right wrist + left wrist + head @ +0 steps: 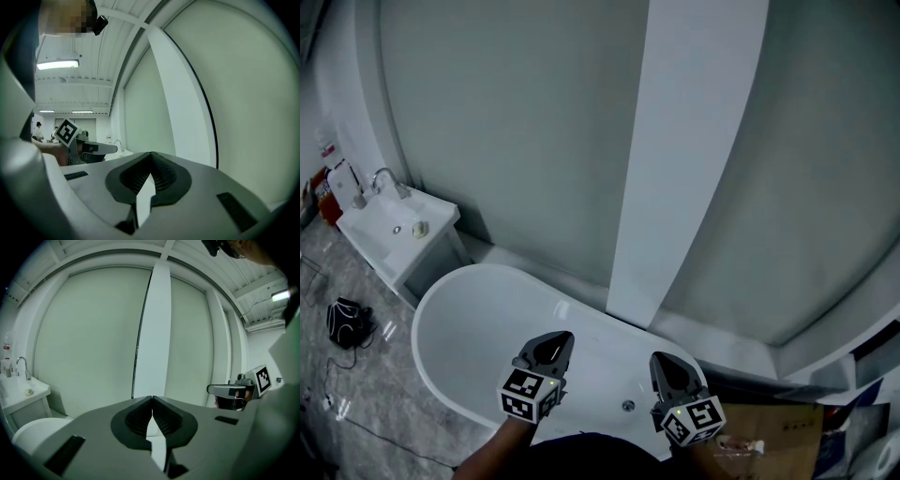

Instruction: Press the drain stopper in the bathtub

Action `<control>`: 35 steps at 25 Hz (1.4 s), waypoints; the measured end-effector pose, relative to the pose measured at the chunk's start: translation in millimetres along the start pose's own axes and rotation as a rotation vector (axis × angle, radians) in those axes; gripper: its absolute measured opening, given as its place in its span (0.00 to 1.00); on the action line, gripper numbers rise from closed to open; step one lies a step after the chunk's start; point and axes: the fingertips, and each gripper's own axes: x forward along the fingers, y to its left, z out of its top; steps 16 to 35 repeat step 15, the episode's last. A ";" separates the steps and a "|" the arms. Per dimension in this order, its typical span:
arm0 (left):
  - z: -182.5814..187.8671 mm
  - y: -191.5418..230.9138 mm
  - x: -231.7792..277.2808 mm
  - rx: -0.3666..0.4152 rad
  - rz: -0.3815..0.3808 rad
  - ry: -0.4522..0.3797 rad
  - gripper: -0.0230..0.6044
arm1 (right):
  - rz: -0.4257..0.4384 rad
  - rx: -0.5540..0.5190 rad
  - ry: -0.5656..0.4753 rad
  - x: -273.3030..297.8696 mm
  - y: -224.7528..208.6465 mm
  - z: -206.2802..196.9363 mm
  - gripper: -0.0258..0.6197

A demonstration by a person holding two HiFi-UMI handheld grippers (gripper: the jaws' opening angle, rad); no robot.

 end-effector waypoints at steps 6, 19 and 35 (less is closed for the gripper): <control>-3.9 -4.5 0.7 0.003 0.000 0.009 0.06 | -0.001 0.010 -0.005 -1.5 -2.3 -2.6 0.06; -9.2 -8.8 -2.8 0.000 0.007 0.017 0.06 | 0.018 0.005 0.005 -8.6 -0.3 -6.4 0.06; -9.2 -8.8 -2.8 0.000 0.007 0.017 0.06 | 0.018 0.005 0.005 -8.6 -0.3 -6.4 0.06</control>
